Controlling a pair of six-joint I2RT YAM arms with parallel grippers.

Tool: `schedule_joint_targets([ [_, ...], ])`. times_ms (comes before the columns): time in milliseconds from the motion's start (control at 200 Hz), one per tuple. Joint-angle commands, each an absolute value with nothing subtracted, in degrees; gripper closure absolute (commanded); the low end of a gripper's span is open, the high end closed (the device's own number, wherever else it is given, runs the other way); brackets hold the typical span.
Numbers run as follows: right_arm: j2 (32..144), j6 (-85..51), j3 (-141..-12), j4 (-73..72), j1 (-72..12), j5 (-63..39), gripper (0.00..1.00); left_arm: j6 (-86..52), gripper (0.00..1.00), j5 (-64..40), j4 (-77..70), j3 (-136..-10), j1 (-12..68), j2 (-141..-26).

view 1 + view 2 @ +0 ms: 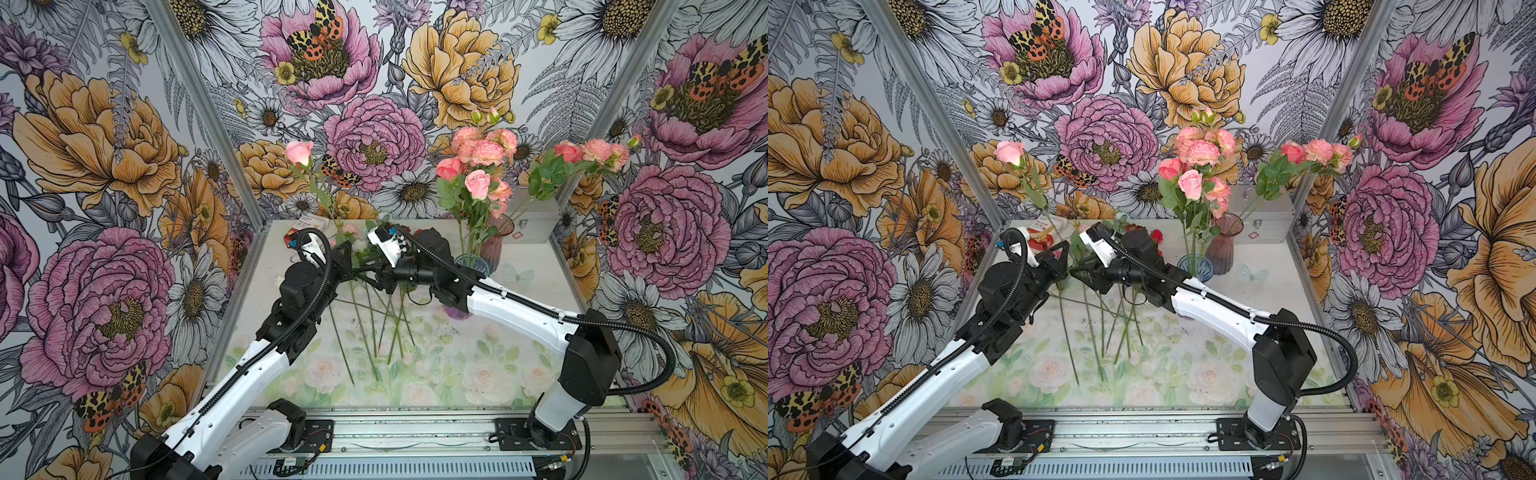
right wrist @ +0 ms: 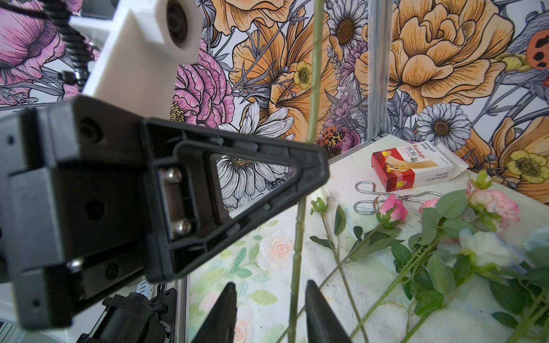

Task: Place the pink flowers into the vase
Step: Place the flower in the vase.

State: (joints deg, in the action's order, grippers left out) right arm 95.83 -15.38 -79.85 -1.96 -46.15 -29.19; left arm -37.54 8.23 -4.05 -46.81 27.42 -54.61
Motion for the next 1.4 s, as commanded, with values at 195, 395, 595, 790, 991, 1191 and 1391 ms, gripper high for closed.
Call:
schedule_joint_targets([
  [195,97.47,-14.24,-83.43,-0.77,-45.70,-28.63,0.66,-38.67,1.00,7.13,-6.07,-45.87,28.87,-54.40],
  [395,97.65,-14.17,-83.37,-0.70,-45.75,-28.38,0.73,-38.67,1.00,7.29,-6.13,-45.83,29.00,-53.88],
  [595,97.74,-14.19,-83.58,-0.66,-45.71,-27.96,0.86,-38.92,1.00,6.73,-6.08,-45.84,29.00,-54.10],
  [790,97.56,-13.80,-84.28,0.52,-44.18,-26.82,1.00,-39.29,0.94,5.56,-5.99,-45.33,29.04,-53.95],
  [991,96.71,-13.80,-83.53,0.79,-43.62,-25.12,1.00,-39.55,0.47,5.73,-4.78,-44.97,28.68,-52.61],
  [1191,95.00,-13.37,-83.03,1.31,-41.13,-23.58,1.00,-39.31,0.25,6.99,-1.07,-44.74,28.17,-49.55],
  [1391,91.19,-8.92,-84.99,5.64,-39.55,-21.62,1.00,-39.43,0.01,8.35,3.42,-43.09,25.40,-44.54],
])
